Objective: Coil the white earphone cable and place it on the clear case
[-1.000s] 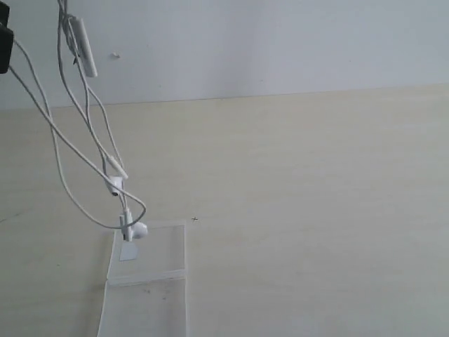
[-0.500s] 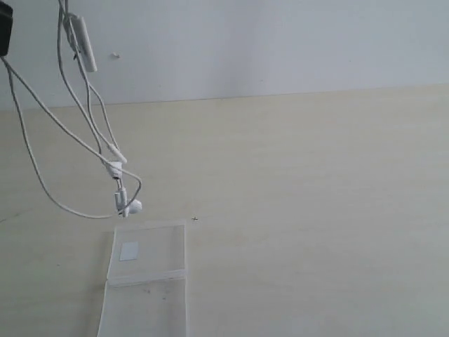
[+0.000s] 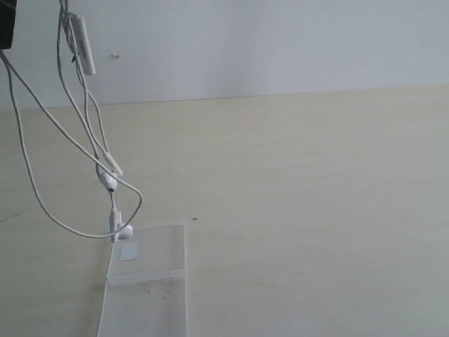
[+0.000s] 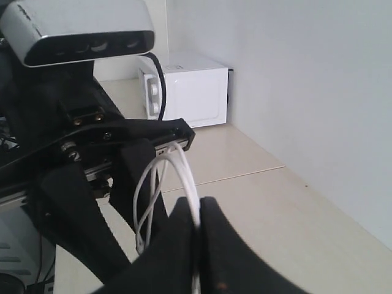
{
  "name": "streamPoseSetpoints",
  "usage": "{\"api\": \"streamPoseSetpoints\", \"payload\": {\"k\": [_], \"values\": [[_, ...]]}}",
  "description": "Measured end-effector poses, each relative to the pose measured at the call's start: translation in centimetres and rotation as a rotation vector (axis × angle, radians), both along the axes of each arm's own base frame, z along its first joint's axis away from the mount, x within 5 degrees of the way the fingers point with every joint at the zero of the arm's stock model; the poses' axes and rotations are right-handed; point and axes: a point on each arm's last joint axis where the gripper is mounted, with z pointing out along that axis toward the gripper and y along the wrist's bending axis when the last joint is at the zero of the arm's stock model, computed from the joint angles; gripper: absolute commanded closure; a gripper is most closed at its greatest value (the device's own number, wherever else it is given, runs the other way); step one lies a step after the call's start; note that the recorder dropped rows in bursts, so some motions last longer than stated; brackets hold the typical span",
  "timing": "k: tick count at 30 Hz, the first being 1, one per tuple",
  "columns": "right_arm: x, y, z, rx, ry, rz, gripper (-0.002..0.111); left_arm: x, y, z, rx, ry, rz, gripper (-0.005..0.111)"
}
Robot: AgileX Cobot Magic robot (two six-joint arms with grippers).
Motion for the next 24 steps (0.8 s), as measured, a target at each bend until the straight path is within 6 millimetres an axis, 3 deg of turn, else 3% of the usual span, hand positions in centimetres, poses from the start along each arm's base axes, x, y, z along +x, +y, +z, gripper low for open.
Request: {"api": "streamPoseSetpoints", "payload": {"k": [19,24], "values": [[0.13,-0.02,0.36,0.039,-0.008,-0.014,0.108,0.37,-0.19,0.04,-0.038,0.015,-0.010,0.077],[0.12,-0.01,0.45,0.048,-0.014,-0.013,0.108,0.47,-0.25,-0.77,-0.048,0.041,-0.017,0.060]]}}
